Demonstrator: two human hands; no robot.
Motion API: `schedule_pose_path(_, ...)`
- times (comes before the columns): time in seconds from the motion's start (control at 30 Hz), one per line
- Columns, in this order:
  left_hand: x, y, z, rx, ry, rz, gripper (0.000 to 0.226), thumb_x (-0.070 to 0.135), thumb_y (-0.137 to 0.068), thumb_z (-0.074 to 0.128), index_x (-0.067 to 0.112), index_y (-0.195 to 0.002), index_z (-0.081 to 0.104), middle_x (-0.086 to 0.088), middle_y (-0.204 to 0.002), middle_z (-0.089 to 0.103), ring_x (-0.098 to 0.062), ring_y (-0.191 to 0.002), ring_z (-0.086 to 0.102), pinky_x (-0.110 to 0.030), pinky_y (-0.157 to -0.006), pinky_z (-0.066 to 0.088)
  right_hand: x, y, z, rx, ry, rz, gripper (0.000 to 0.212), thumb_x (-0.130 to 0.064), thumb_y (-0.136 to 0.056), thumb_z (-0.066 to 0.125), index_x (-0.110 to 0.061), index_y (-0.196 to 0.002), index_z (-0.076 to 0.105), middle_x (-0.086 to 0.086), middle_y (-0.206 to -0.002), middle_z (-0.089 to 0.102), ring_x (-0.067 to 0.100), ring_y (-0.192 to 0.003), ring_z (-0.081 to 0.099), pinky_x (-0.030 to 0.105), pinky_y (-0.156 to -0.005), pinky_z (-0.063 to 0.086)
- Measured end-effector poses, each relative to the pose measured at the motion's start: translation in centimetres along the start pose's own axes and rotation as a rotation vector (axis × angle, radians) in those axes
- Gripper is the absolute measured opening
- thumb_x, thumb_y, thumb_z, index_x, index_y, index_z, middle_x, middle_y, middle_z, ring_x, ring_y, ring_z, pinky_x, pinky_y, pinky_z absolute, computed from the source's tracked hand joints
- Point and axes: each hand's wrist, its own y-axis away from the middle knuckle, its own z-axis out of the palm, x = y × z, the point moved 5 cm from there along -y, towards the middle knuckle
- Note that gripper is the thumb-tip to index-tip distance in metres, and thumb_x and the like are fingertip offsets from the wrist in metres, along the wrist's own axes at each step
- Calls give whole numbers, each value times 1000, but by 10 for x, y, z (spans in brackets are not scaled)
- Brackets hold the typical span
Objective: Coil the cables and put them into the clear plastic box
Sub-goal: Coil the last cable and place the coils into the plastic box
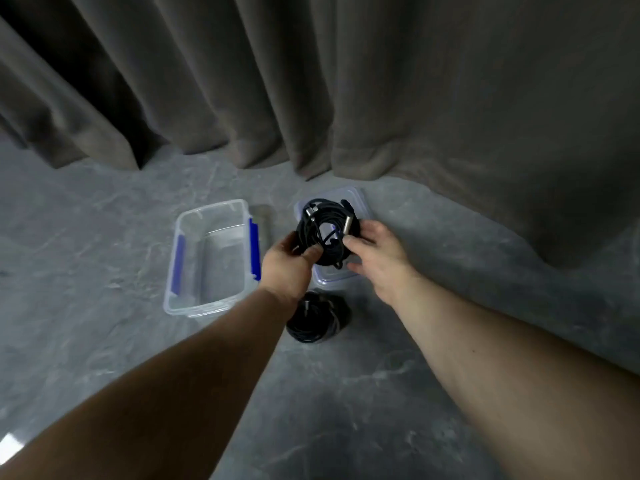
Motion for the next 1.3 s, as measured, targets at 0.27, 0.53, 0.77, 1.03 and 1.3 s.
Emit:
schedule_pose_path(0.27, 24, -45, -158, 169, 68, -15, 41, 9, -91, 64, 11, -131, 54, 2, -112, 63, -17, -109, 60, -33, -101, 45, -14, -20, 174, -173, 82, -2, 29, -6, -90, 62, -22, -113, 54, 3, -129, 58, 23, -115, 58, 47, -91, 53)
schedule_pose_path(0.53, -23, -81, -227, 129, 63, -187, 51, 9, -89, 66, 7, -136, 47, -4, -119, 65, -22, -110, 60, -41, -106, 43, 33, -29, 248, -199, 205, 109, 33, -4, -94, 53, -13, -126, 51, 3, -133, 55, 23, -109, 59, 40, -83, 52)
schedule_pose_path(0.77, -61, -122, -221, 116, 23, -241, 52, 12, -91, 66, 1, -137, 45, -2, -110, 58, -20, -103, 56, -41, -105, 44, 69, -76, 252, -242, 256, 111, 26, 1, -96, 45, -18, -114, 52, -10, -94, 60, 10, -83, 60, 28, -68, 49)
schedule_pose_path(1.03, -80, -152, -216, 212, -72, -217, 30, 20, -100, 50, 8, -126, 58, -10, -121, 65, -28, -114, 58, -32, -95, 44, 100, -124, 271, -156, 412, 109, 39, -6, -94, 42, -18, -129, 55, 9, -122, 63, 27, -112, 59, 45, -99, 48)
schedule_pose_path(1.3, -102, -172, -197, 175, -127, -265, 36, 26, -99, 51, 11, -131, 54, -10, -125, 63, -30, -117, 57, -39, -100, 46, 110, -140, 268, 30, 531, 38, 34, -21, -98, 47, -13, -131, 45, 3, -132, 52, 21, -118, 52, 33, -102, 41)
